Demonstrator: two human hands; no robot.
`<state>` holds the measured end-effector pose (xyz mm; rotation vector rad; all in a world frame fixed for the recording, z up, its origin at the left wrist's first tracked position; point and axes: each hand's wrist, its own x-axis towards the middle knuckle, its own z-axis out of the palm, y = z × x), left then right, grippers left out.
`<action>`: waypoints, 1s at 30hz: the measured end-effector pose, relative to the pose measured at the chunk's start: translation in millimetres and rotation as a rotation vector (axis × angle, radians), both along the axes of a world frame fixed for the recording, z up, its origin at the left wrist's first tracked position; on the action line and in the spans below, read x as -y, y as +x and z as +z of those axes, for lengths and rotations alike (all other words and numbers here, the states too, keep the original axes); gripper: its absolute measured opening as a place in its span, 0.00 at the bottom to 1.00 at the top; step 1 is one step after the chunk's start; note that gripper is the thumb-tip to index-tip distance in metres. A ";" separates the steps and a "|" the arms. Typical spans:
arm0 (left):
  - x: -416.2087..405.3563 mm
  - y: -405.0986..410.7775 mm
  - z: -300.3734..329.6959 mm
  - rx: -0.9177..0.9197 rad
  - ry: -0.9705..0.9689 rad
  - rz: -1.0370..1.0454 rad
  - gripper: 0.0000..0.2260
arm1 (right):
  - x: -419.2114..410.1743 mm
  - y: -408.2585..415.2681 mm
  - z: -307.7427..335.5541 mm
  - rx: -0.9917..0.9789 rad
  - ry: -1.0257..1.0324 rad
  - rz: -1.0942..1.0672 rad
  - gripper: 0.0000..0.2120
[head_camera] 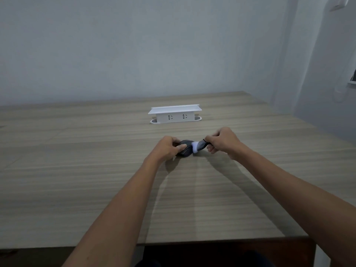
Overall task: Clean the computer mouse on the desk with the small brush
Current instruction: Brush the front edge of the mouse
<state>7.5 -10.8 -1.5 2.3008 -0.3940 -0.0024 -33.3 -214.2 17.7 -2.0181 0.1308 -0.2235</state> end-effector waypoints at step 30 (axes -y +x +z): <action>-1.0 3.1 -1.9 -0.020 -0.016 0.010 0.13 | 3.3 -5.2 11.1 0.008 -0.198 0.142 0.13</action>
